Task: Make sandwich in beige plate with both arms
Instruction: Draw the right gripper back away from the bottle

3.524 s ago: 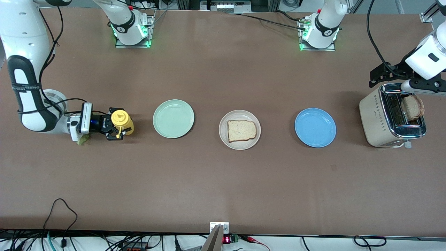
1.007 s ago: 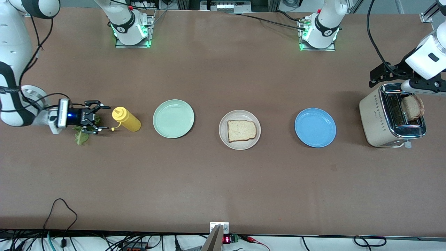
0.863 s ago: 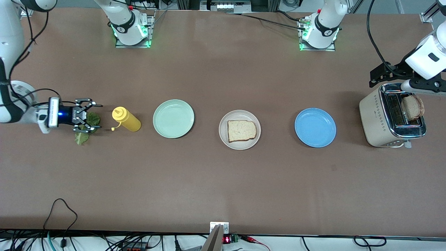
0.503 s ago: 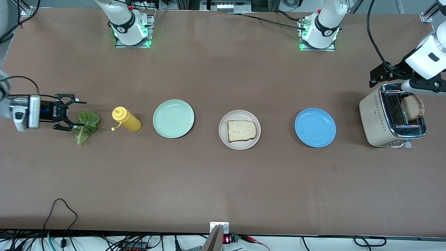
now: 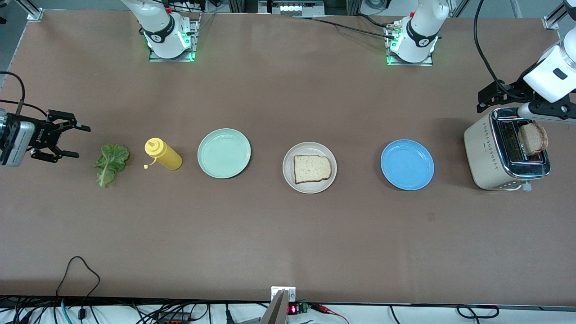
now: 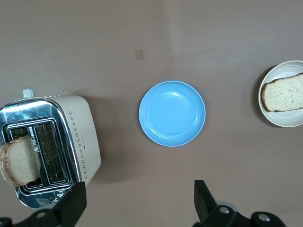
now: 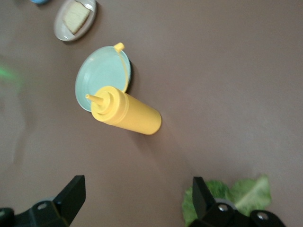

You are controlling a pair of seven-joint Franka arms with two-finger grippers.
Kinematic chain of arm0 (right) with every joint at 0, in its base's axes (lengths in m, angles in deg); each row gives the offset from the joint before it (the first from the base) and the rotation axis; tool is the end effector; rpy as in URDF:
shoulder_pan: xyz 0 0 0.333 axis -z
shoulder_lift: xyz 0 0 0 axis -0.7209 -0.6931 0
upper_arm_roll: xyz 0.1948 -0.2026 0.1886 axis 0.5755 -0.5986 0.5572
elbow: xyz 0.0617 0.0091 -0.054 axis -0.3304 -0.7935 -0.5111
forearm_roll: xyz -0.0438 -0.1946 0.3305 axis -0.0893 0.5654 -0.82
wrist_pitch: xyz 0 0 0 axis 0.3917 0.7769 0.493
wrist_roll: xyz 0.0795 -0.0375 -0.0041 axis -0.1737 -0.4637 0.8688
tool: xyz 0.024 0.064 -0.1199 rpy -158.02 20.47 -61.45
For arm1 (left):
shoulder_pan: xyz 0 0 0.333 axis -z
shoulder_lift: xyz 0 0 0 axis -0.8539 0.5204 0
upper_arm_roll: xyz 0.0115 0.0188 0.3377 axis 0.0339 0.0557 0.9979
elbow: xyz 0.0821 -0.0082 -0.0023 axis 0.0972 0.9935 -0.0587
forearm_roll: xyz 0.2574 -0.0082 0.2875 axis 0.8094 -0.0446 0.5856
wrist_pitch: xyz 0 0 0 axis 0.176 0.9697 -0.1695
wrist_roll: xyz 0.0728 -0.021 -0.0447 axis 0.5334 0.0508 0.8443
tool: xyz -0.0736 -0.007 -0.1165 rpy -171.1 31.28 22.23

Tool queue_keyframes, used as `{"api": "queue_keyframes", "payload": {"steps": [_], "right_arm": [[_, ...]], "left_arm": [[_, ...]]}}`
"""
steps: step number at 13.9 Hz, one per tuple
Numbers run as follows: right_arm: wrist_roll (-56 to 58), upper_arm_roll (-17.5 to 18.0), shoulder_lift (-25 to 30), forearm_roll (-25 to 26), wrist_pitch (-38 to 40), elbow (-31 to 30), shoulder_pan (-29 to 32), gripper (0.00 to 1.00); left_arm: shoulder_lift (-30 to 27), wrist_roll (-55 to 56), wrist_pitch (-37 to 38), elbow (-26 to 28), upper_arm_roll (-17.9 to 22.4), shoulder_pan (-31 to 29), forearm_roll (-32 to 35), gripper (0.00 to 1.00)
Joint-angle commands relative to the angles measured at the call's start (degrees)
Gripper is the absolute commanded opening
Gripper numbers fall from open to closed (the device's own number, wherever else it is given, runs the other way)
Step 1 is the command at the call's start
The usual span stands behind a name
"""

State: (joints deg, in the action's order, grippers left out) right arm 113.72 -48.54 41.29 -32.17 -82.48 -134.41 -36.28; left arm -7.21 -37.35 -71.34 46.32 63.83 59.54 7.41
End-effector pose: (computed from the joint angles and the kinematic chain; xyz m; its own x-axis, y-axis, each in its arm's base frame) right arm 0.5722 -0.1436 0.3947 0.7236 0.6307 0.2804 0.6841 -0.6013 -0.4129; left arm 0.5292 -0.0137 0.5829 0.9944 -0.1032 -0.0249 -0.1029 -0.9946 0.0104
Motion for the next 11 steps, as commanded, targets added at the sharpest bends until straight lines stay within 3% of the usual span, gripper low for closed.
{"api": "queue_keyframes", "payload": {"steps": [1, 6, 8, 11], "right_arm": [[-12.64, 0.0, 4.11, 9.28, -4.93, -1.79, -3.94, 1.0], [-35.48, 0.09, 3.86, 20.62, -11.19, -3.63, -6.94, 1.0], [-46.64, 0.09, 1.59, 22.84, -12.76, -3.72, -7.47, 1.0], [-50.11, 0.18, -1.32, 25.04, -25.11, -9.05, -7.56, 1.0]], "left_arm": [[-0.4, -0.92, 0.84, -0.52, -0.26, -0.11, 1.3, 1.0], [-0.4, -0.93, 0.84, -0.52, -0.26, -0.11, 1.3, 1.0], [-0.4, -0.93, 0.84, -0.43, -0.26, -0.11, 1.3, 1.0], [-0.4, -0.93, 0.84, -0.43, -0.26, -0.11, 1.3, 1.0]]}}
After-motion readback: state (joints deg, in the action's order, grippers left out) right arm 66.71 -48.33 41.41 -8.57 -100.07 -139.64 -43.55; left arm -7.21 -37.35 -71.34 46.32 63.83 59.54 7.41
